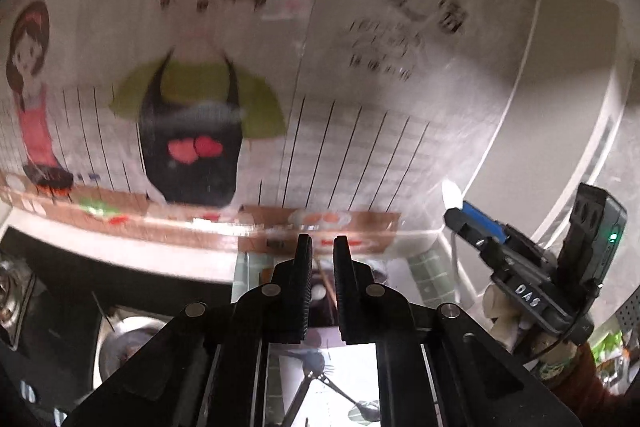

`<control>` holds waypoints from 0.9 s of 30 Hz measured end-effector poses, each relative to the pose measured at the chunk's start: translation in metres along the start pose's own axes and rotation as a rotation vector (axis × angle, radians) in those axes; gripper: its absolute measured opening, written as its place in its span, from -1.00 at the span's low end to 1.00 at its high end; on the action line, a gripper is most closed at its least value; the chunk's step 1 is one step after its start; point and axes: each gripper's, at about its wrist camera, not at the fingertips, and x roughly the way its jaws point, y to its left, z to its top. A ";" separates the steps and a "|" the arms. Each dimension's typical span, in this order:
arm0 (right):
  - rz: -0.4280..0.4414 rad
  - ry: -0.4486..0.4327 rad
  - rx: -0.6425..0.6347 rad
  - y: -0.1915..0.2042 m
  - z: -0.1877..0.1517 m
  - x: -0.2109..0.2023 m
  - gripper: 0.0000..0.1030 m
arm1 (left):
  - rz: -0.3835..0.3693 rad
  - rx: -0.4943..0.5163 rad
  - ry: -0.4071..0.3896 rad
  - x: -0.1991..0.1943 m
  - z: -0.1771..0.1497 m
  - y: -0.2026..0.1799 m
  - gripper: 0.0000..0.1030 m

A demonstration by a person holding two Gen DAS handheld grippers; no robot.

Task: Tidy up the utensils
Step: 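Drop the blue spatula into the purple holder while the right tool raises the white spoon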

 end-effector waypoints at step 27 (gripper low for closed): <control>-0.147 0.275 0.148 -0.065 -0.146 -0.083 -0.43 | -0.151 0.328 0.532 0.177 -0.214 -0.113 -0.22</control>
